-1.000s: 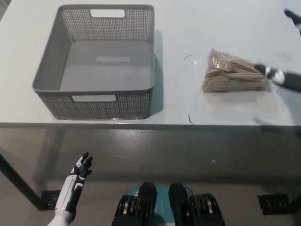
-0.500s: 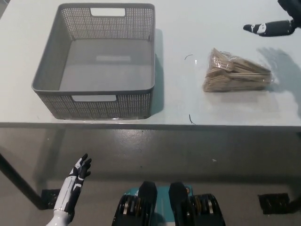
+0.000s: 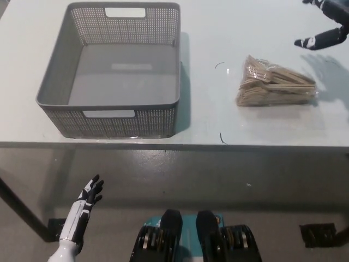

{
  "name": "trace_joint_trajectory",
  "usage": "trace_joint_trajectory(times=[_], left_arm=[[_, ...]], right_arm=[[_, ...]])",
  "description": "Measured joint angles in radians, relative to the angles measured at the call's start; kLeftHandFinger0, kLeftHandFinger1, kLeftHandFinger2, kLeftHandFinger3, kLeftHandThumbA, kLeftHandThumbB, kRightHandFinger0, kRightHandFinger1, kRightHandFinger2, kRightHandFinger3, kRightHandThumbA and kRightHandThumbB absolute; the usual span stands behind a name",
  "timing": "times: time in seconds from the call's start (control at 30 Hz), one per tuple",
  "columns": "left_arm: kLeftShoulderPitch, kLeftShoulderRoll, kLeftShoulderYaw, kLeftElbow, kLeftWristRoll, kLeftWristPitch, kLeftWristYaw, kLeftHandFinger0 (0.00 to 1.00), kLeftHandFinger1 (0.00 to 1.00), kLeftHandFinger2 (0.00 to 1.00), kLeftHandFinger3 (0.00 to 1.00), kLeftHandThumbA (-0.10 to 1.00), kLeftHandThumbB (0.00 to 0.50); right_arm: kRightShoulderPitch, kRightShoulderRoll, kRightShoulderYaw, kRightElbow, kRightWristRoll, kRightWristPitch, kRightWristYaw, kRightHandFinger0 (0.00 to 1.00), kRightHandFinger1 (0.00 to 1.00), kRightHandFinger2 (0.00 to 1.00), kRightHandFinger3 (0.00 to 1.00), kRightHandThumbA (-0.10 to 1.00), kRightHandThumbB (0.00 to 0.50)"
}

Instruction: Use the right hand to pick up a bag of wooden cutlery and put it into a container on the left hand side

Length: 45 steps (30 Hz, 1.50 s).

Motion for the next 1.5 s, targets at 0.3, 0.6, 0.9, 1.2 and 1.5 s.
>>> trace_joint_trajectory(times=[0.3, 0.6, 0.9, 1.2, 1.5], left_arm=[[-0.01, 0.003, -0.004, -0.001, 0.008, 0.002, -0.001, 1.0, 1.0, 1.0, 1.0, 1.0, 0.223], [-0.014, 0.008, -0.01, -0.001, 0.019, 0.004, -0.008, 1.0, 1.0, 1.0, 1.0, 1.0, 0.224], [-0.017, 0.01, -0.012, -0.001, 0.021, 0.004, -0.019, 1.0, 1.0, 1.0, 1.0, 1.0, 0.241], [-0.018, 0.01, -0.012, -0.002, 0.021, 0.005, -0.026, 1.0, 1.0, 0.96, 1.0, 1.0, 0.233], [-0.025, 0.011, -0.012, -0.001, 0.024, 0.005, -0.035, 1.0, 1.0, 0.95, 1.0, 1.0, 0.236]], right_arm=[[0.0, -0.017, 0.016, -0.04, -0.007, -0.002, 0.108, 1.0, 1.0, 1.0, 1.0, 0.77, 0.5], [0.002, -0.016, 0.023, -0.051, -0.013, -0.008, 0.143, 1.0, 1.0, 1.0, 1.0, 0.74, 0.5], [0.006, -0.01, 0.064, 0.0, -0.036, -0.013, 0.143, 1.0, 1.0, 1.0, 1.0, 0.71, 0.5], [0.008, 0.019, 0.087, 0.085, -0.057, -0.039, 0.139, 1.0, 1.0, 1.0, 1.0, 0.69, 0.5], [0.03, 0.036, 0.09, 0.102, -0.059, -0.054, 0.125, 1.0, 1.0, 1.0, 1.0, 0.69, 0.5]])
